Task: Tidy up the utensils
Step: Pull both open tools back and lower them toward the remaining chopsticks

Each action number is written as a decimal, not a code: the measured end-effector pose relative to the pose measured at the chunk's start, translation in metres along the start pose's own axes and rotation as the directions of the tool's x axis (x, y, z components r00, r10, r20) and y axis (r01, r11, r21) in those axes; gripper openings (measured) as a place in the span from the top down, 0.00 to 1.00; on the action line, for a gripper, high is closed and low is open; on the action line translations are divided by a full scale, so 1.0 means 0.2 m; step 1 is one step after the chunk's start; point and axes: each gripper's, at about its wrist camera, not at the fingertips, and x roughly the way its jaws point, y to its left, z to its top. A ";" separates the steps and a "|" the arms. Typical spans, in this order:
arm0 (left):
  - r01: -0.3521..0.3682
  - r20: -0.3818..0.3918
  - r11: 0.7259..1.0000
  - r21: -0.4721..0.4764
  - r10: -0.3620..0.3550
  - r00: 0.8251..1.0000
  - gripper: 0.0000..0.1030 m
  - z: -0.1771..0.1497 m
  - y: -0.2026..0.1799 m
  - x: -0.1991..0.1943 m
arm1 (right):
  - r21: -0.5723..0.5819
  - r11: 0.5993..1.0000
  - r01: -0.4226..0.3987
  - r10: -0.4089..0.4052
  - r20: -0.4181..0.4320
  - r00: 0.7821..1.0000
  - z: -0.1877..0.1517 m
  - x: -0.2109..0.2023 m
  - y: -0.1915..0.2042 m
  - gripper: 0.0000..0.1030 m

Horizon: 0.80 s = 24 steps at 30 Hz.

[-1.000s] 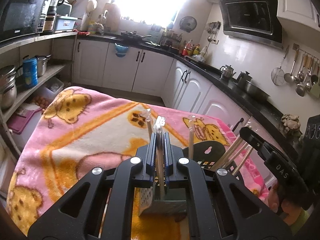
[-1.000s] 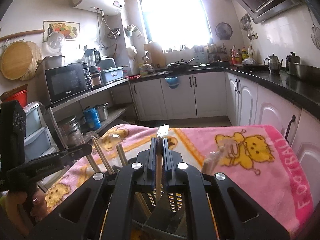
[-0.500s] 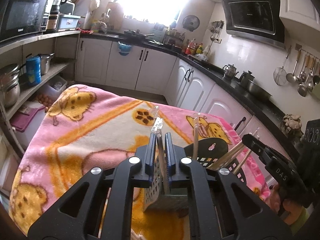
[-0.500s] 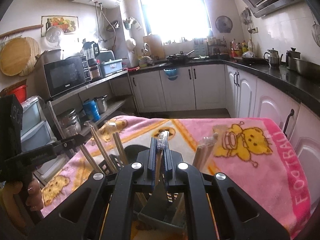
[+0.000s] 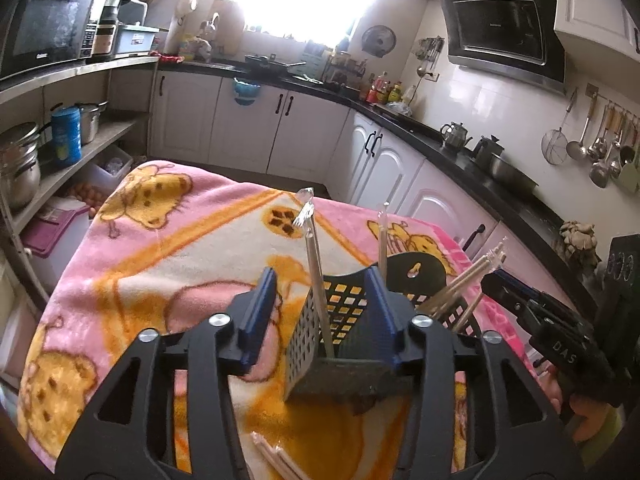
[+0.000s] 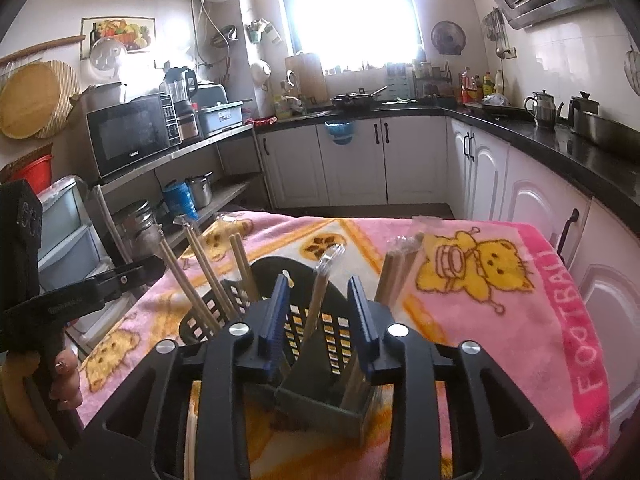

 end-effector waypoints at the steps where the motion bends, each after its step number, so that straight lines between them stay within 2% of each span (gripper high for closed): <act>1: -0.003 -0.001 1.000 0.000 0.003 1.000 0.58 0.00 0.00 0.00 | 0.000 1.000 0.001 -0.001 0.001 1.000 -0.01 -0.01 0.00 0.67; 3: -0.007 -0.005 1.000 -0.003 0.007 1.000 0.56 -0.01 0.00 -0.02 | -0.002 1.000 0.001 -0.001 0.003 1.000 -0.01 -0.04 0.01 0.64; 13: -0.020 0.003 1.000 -0.002 0.020 1.000 0.31 -0.08 0.00 -0.12 | -0.014 1.000 0.008 -0.008 -0.003 1.000 -0.07 -0.17 0.02 0.55; 24: -0.031 -0.018 0.999 -0.017 0.031 0.999 0.19 -0.21 0.02 -0.20 | -0.025 1.000 0.009 -0.010 -0.027 1.000 -0.17 -0.26 0.05 0.49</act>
